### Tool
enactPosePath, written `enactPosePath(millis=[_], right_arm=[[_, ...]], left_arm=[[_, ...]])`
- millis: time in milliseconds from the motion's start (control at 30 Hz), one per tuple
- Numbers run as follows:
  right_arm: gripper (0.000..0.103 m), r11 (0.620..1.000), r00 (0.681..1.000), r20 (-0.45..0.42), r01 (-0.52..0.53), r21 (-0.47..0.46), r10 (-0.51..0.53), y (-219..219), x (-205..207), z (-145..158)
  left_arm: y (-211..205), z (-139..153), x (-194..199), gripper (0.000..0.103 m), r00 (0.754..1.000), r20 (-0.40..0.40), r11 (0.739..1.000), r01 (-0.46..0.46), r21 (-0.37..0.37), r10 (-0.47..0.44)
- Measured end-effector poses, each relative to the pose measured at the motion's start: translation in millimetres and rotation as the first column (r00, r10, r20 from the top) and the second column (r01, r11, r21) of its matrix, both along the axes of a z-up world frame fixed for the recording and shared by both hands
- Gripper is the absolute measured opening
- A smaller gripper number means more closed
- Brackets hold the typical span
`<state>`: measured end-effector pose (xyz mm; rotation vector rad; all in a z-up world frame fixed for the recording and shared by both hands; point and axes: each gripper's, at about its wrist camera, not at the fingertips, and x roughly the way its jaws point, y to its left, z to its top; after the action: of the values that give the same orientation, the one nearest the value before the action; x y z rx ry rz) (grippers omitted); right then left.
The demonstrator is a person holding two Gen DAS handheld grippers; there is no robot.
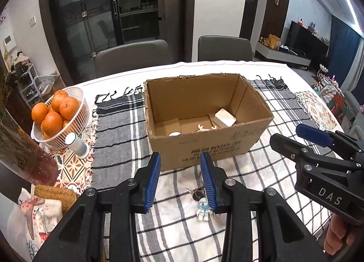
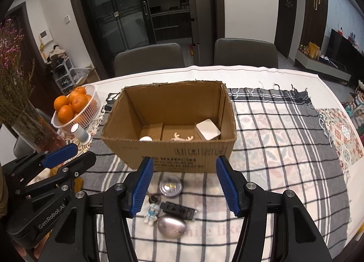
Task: Organize rigid objects
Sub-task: 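Move both tools back toward the silver egg and astronaut figurine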
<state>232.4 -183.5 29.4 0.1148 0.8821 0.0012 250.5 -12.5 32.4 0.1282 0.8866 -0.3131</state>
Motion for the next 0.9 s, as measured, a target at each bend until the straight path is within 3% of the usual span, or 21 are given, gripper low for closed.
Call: enactPosePath(millis=[467, 900], right_arm=[[0.061, 1.0, 1.0, 0.025, -0.004, 0.027, 0.003, 17, -44, -20], [0.067, 1.0, 1.0, 0.002, 0.008, 0.026, -0.008, 26, -74, -58]], left_arm=[[18, -15, -47, 0.039, 0.998, 0.053, 1.0, 0.016, 0.018, -0.017], [20, -55, -69, 0.039, 0.997, 0.013, 0.997, 0.069, 0.041, -0.07]])
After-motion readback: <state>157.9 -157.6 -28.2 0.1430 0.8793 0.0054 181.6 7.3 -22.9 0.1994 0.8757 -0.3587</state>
